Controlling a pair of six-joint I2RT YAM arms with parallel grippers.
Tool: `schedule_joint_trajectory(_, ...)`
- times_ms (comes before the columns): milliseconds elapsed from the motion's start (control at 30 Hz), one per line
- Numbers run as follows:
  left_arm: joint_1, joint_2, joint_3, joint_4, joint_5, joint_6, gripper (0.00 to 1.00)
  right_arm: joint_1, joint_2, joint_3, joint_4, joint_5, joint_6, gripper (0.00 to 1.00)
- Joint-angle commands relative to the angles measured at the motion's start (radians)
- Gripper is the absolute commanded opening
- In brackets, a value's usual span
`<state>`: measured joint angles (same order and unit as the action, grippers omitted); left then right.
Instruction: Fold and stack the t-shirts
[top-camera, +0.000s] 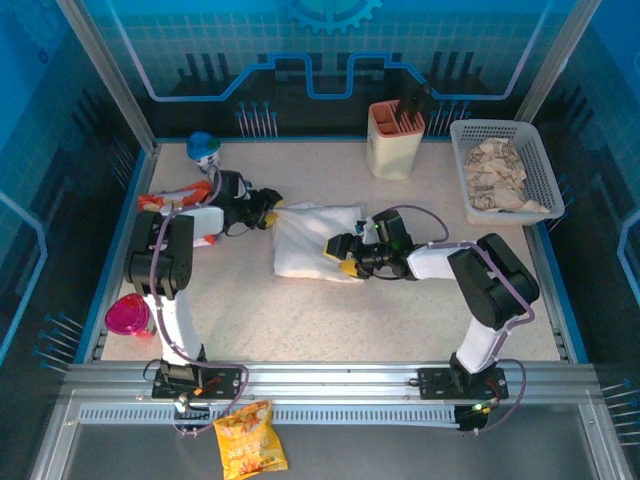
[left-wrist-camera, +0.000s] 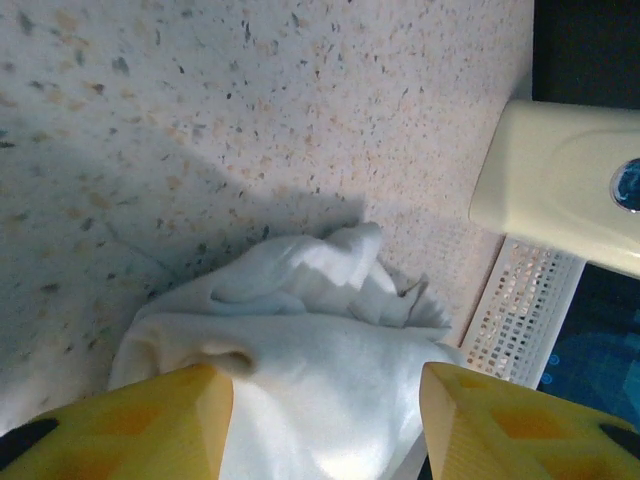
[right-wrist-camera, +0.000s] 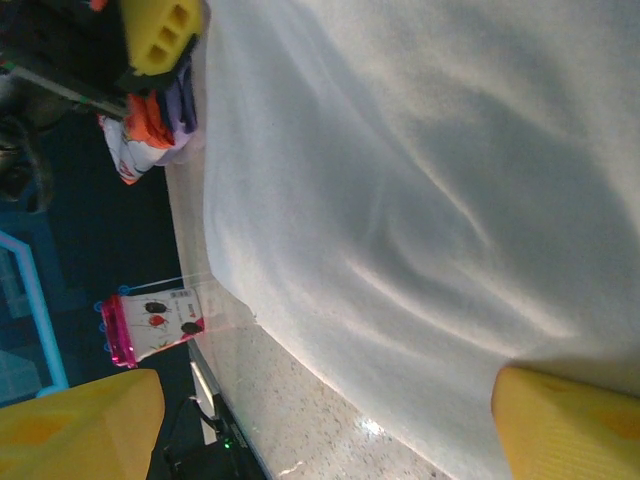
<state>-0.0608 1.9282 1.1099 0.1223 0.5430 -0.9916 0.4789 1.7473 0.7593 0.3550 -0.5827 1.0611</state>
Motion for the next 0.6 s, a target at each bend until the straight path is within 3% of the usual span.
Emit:
schedule_joint_trajectory(0,-0.007,-0.168,0.015,-0.101,0.020,0.061,0.53,-0.020,-0.058,0.086,-0.180,0.016,-0.059,0.87)
schedule_joint_trajectory(200,-0.098,-0.382,-0.139,-0.121,-0.025,0.020,0.55,-0.026,-0.061,0.260,-0.289,0.028,-0.095,0.88)
schedule_joint_trajectory(300,-0.151,-0.450,-0.270,-0.022,-0.057,-0.062,0.55,-0.028,-0.007,0.339,-0.293,0.034,-0.095,0.88)
schedule_joint_trajectory(567,-0.253,-0.422,-0.430,0.169,-0.105,-0.174,0.56,-0.030,0.196,0.448,-0.128,0.039,0.018,0.88)
